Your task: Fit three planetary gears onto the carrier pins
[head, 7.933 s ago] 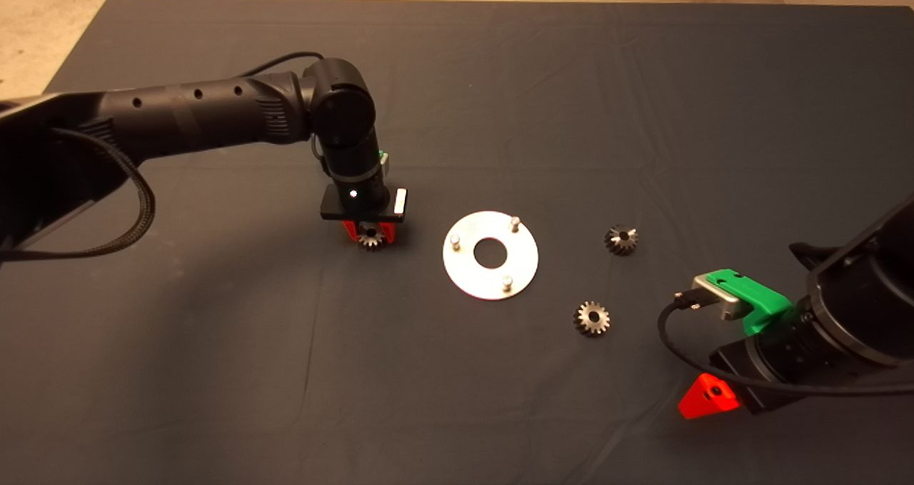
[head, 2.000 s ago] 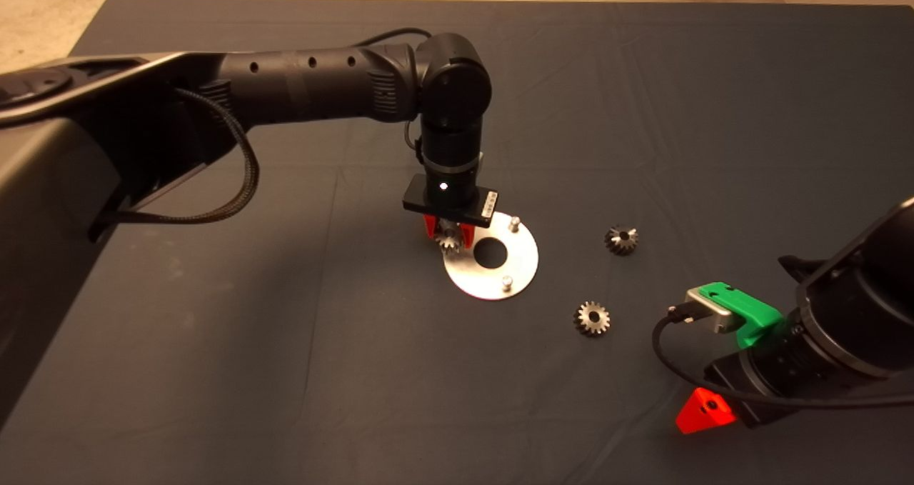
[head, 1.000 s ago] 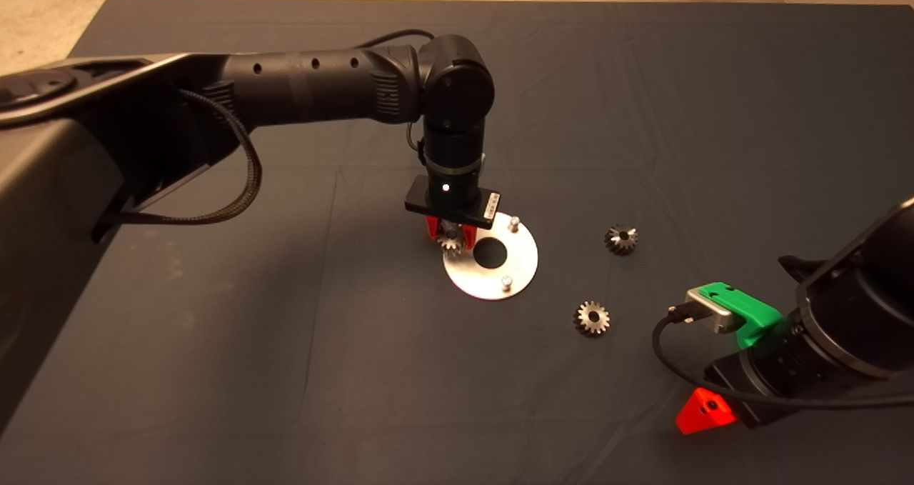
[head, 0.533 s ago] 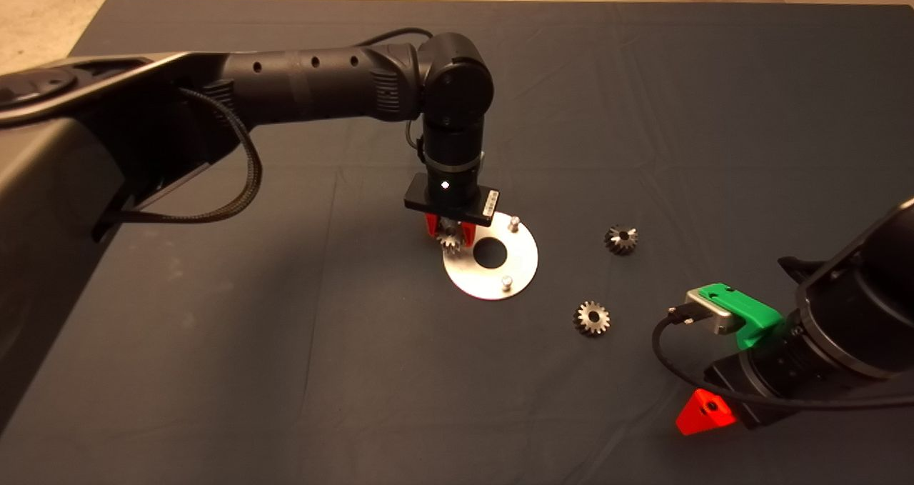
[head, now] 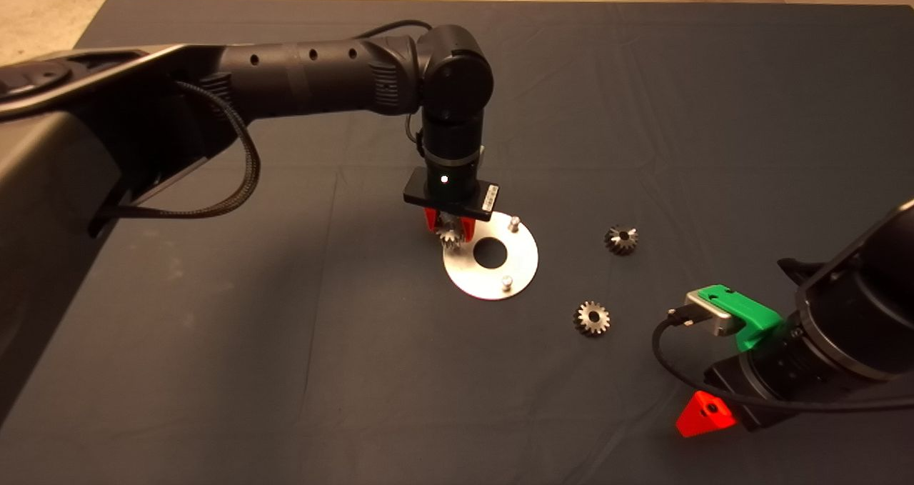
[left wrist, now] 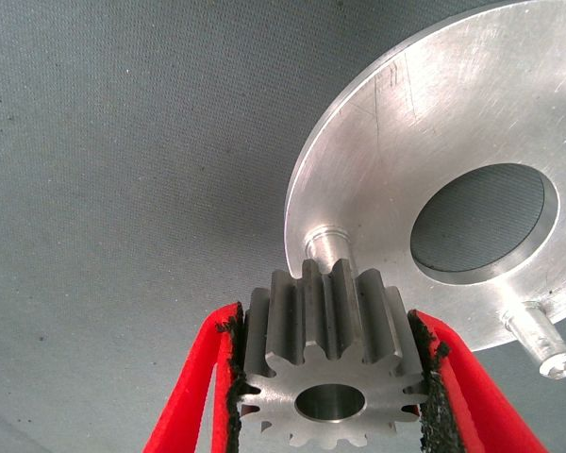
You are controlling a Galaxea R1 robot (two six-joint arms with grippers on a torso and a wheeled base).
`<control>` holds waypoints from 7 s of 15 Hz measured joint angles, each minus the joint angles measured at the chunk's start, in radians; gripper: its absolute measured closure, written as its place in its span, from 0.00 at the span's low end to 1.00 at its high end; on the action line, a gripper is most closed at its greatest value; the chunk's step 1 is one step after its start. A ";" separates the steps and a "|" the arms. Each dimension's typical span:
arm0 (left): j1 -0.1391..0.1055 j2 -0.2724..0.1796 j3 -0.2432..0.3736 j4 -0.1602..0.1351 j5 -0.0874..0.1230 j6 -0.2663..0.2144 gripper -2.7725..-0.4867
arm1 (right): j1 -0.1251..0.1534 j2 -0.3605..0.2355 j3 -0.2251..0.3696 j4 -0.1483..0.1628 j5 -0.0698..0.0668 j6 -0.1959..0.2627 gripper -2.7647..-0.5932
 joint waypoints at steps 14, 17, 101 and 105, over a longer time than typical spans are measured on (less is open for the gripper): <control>0.000 0.001 0.000 0.000 0.000 0.001 0.82 | -0.001 0.002 0.001 0.000 0.000 0.000 0.01; 0.000 0.001 0.000 0.000 0.000 0.001 0.82 | -0.006 0.002 0.001 0.000 0.000 0.000 0.01; 0.019 0.016 -0.006 0.013 0.004 -0.010 0.82 | -0.018 0.013 0.003 0.000 0.000 0.000 0.01; 0.019 0.017 -0.006 0.013 0.004 -0.009 0.82 | -0.022 0.013 0.003 0.000 0.000 0.000 0.01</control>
